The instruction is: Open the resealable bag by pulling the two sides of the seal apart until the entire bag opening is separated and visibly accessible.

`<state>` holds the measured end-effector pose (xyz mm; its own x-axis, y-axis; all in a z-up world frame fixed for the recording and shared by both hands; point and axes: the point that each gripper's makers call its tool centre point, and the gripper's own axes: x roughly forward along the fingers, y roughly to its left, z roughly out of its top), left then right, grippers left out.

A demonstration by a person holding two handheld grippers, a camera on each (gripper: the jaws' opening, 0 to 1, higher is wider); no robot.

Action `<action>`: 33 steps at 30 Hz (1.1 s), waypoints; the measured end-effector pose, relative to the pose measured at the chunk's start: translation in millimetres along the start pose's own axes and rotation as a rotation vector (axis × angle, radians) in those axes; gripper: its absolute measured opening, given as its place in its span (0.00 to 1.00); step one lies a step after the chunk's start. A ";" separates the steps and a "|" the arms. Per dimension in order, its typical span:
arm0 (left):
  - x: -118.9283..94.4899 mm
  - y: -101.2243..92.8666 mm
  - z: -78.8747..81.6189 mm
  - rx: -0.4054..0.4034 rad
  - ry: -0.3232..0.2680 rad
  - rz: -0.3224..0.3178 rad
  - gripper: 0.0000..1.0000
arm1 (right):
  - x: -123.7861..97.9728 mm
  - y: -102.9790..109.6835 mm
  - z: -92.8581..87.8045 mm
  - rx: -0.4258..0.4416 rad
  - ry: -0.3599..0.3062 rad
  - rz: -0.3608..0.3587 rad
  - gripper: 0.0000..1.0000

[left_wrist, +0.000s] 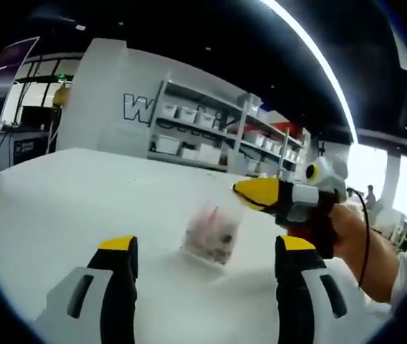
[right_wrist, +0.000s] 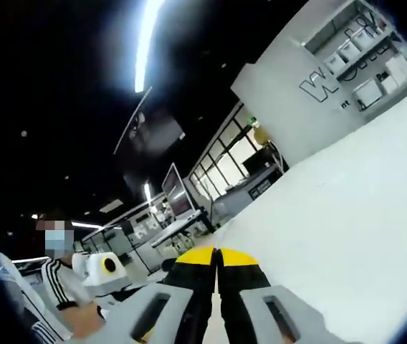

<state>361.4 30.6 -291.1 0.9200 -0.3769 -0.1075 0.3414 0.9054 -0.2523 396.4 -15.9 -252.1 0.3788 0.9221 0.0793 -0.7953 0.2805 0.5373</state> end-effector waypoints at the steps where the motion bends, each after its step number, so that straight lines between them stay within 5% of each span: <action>1: -1.2 -1.0 0.7 -0.003 -0.004 -0.003 0.77 | -0.9 1.9 -1.4 0.006 0.002 0.009 0.00; 12: -6.5 -11.8 3.5 -0.042 -0.023 -0.042 0.69 | -9.7 14.4 -18.8 0.012 0.034 0.035 0.00; 20: -12.4 -12.3 6.2 -0.158 -0.056 -0.086 0.33 | -15.1 23.5 -32.2 -0.120 0.093 0.030 0.00; 33: -12.0 -19.8 12.2 -0.287 -0.120 -0.147 0.13 | -14.8 31.5 -48.1 -0.267 0.151 0.023 0.00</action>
<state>345.9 19.6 -273.1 0.8868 -0.4583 0.0598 0.4197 0.7445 -0.5191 343.0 -7.9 -276.7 0.3008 0.9525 -0.0478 -0.9066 0.3011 0.2957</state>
